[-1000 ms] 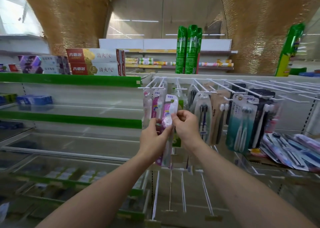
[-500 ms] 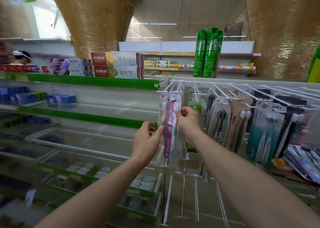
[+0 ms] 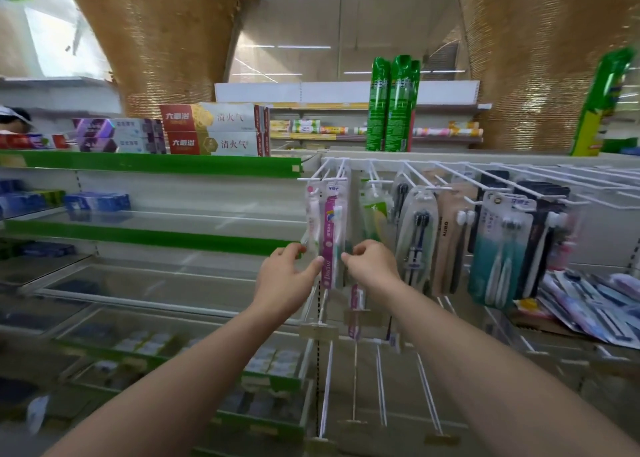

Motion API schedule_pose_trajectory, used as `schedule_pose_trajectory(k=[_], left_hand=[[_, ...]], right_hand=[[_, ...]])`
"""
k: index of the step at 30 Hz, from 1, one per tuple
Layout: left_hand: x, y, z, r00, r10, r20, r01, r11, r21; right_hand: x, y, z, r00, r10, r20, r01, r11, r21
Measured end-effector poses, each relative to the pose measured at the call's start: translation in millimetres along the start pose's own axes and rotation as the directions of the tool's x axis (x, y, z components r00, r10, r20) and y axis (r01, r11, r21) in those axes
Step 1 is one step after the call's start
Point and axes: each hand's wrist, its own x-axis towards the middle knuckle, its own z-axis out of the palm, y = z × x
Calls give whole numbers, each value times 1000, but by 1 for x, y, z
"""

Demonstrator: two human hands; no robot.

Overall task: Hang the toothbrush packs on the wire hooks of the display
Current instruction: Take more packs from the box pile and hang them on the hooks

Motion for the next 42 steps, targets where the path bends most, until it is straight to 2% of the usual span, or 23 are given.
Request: schedule_pose_trajectory(k=[5, 8, 14, 19, 25, 35, 42], left_hand=[[-9, 12, 7, 994, 52, 95, -52, 999, 1], [-22, 20, 19, 986, 79, 149, -81, 997, 8], [-50, 45, 47, 955, 141, 262, -135, 990, -40], [-69, 80, 73, 929, 187, 319, -177, 982, -62], [-98, 136, 113, 905, 267, 331, -259, 963, -70], [-138, 230, 187, 893, 256, 369, -250, 966, -66], [-163, 277, 234, 876, 266, 402, -245, 964, -105]], right_hand=[[-32, 18, -21, 999, -41, 0, 41, 993, -111], [-54, 33, -34, 998, -61, 33, 67, 970, -234], [-88, 65, -59, 999, -6, 40, 22, 909, -417], [-109, 91, -98, 999, -33, -31, 17, 904, -428], [-122, 130, -155, 998, -22, -54, -8, 868, -497], [-134, 202, -261, 996, -43, -81, -8, 837, -547], [-139, 251, -312, 996, -14, -89, -39, 826, -562]])
